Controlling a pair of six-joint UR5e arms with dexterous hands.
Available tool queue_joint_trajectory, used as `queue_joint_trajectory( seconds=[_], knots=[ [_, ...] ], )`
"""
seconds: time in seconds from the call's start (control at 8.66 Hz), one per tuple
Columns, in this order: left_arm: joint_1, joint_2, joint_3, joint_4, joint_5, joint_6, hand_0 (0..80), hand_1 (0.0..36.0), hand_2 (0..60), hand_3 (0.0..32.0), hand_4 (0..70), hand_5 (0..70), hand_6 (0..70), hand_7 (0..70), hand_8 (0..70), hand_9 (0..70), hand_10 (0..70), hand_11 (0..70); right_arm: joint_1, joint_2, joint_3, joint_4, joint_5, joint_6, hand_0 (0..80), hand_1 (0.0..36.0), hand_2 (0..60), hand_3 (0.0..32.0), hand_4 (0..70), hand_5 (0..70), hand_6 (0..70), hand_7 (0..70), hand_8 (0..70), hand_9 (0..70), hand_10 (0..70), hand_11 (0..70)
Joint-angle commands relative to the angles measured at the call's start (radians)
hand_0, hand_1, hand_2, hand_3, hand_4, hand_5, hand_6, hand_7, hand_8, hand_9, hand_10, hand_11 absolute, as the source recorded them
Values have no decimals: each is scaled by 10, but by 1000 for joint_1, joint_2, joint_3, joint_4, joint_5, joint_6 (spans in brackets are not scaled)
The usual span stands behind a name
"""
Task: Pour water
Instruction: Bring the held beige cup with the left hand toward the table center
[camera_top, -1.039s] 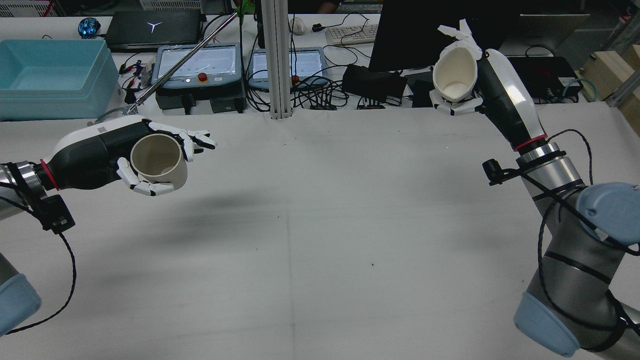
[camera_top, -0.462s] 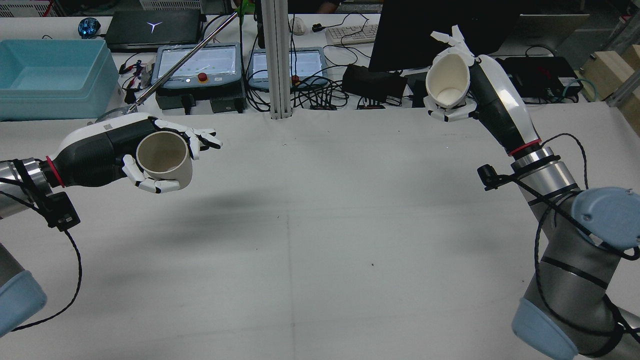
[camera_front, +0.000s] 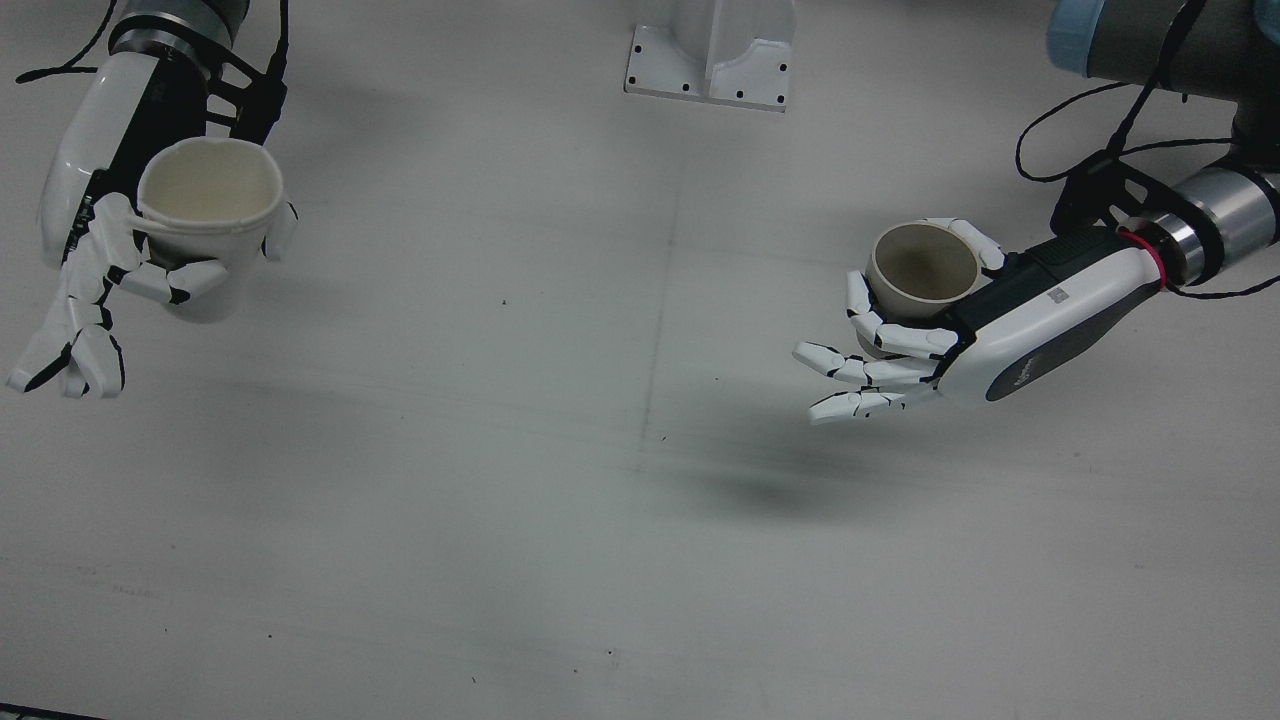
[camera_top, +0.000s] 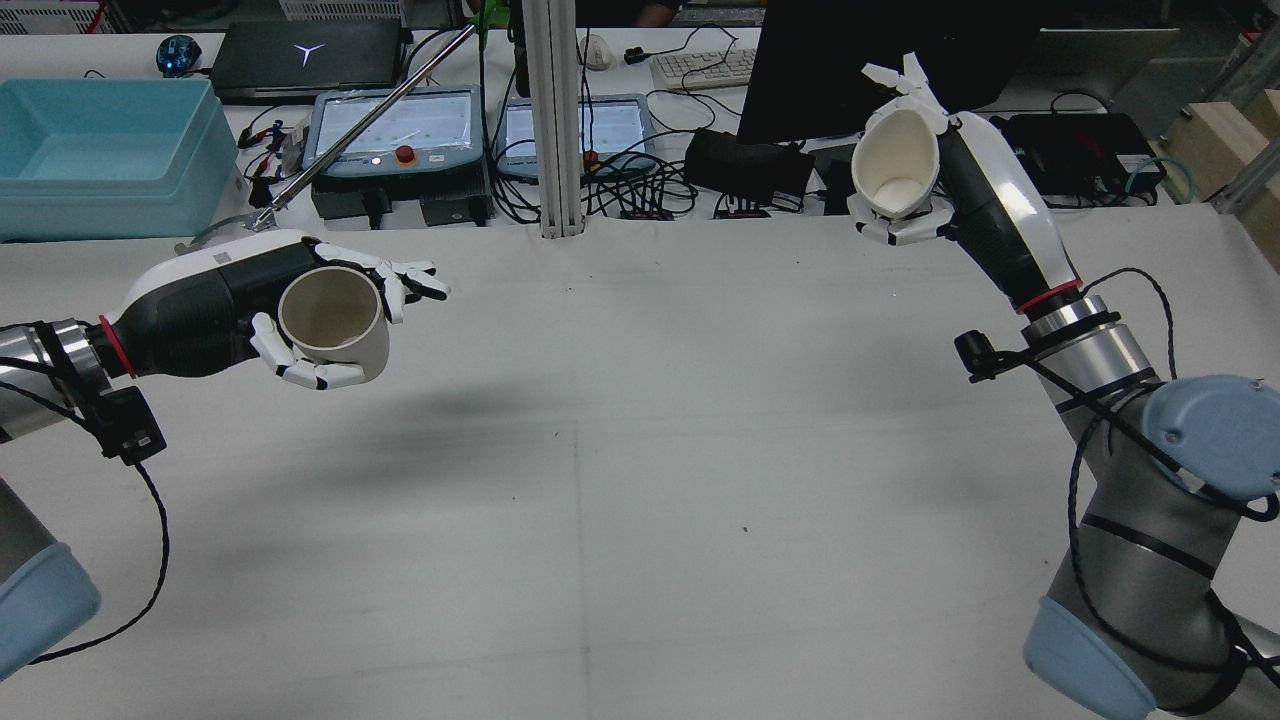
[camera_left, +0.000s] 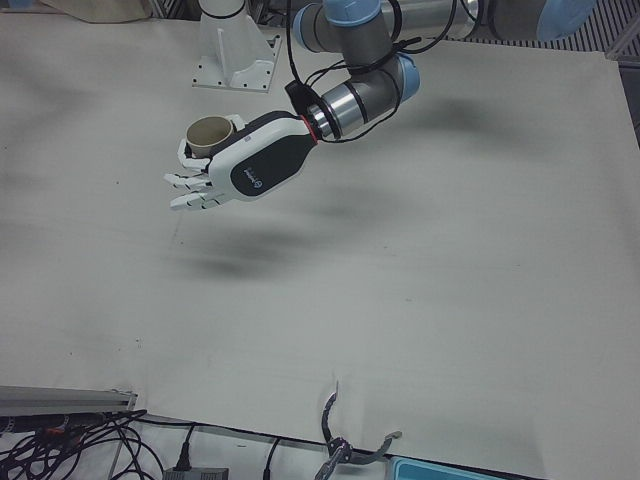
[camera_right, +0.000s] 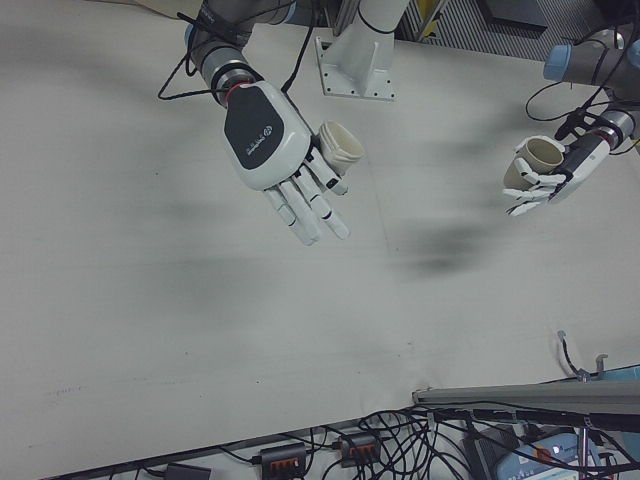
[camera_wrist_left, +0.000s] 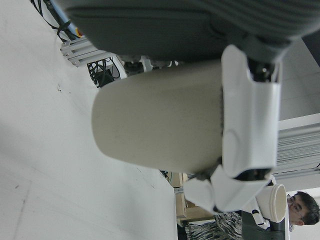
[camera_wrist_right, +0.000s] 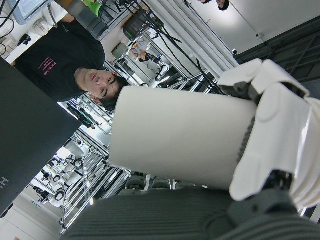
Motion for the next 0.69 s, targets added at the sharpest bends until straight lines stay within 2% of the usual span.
queue_joint_trajectory(
  seconds=[0.0, 0.12, 0.23, 0.35, 0.58],
  knots=[
    [1, -7, 4, 2, 1, 0, 572, 242, 500, 0, 700, 700, 284, 192, 104, 80, 89, 139, 0, 2, -2, 0, 2, -1, 511, 260, 462, 0, 215, 700, 90, 157, 8, 20, 60, 105],
    [2, -12, 8, 3, 1, 0, 570, 249, 527, 0, 700, 700, 280, 191, 103, 79, 88, 139, 0, 3, 1, 0, 5, 0, 513, 262, 468, 0, 218, 700, 92, 159, 8, 20, 60, 104],
    [16, -24, 28, 2, -4, 3, 572, 262, 560, 0, 700, 700, 264, 187, 95, 73, 85, 136, -15, 17, 10, 0, 5, -1, 511, 286, 568, 0, 223, 700, 95, 163, 9, 21, 60, 105],
    [56, -33, 45, -15, -11, 9, 572, 260, 546, 0, 700, 700, 251, 183, 89, 71, 85, 135, -36, 17, 34, 0, 8, -15, 514, 302, 600, 0, 227, 700, 96, 169, 9, 21, 58, 103],
    [149, -88, 95, -43, -68, 29, 572, 256, 522, 0, 700, 700, 249, 182, 89, 72, 87, 138, -40, 17, 50, -2, 8, -47, 517, 299, 600, 0, 231, 700, 99, 174, 9, 21, 57, 102]
  ],
)
